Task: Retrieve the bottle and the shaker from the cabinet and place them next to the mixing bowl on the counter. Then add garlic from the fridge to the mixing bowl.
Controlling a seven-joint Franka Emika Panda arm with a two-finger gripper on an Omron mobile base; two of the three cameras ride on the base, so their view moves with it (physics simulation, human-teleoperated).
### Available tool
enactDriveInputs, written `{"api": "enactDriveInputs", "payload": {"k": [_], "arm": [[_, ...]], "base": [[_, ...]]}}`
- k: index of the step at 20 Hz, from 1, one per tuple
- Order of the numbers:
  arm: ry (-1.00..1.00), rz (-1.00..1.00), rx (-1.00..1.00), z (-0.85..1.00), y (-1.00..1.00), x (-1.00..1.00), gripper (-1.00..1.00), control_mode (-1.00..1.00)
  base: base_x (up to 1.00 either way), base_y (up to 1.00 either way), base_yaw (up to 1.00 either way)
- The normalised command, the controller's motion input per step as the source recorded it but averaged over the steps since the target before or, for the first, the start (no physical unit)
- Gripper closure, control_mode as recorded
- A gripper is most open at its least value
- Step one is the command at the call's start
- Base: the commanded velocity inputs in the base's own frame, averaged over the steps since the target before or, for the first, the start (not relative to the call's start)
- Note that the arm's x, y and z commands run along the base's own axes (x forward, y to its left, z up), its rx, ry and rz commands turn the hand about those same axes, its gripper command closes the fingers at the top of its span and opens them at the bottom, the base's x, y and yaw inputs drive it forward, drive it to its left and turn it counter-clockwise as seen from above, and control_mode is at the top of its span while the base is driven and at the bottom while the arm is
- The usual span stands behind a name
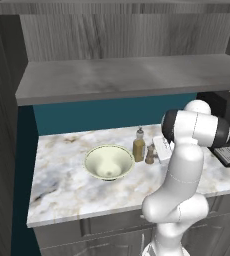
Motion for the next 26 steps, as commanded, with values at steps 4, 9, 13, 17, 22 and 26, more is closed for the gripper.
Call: {"api": "enactDriveInputs", "payload": {"k": [4, 9, 13, 17, 22, 26], "arm": [[0.0, 0.0, 0.0, 0.0, 0.0, 0.0, -1.0, -1.0], [0.0, -0.04, -0.03, 0.39, -0.01, -0.11, -1.0, -1.0], [0.0, -0.15, -0.05, 0.54, -0.08, -0.37, -1.0, -1.0], [0.0, -0.17, -0.01, 0.62, -0.23, -0.63, -1.0, -1.0], [0.02, -0.2, -0.03, 0.62, -0.09, -0.72, -1.0, -1.0], [0.05, -0.26, -0.05, 0.53, -0.02, -0.81, -1.0, -1.0]], "base": [[0.0, 0.0, 0.0], [0.0, 0.0, 0.0], [0.0, 0.0, 0.0], [0.0, 0.0, 0.0], [0.0, 0.0, 0.0], [0.0, 0.0, 0.0]]}}
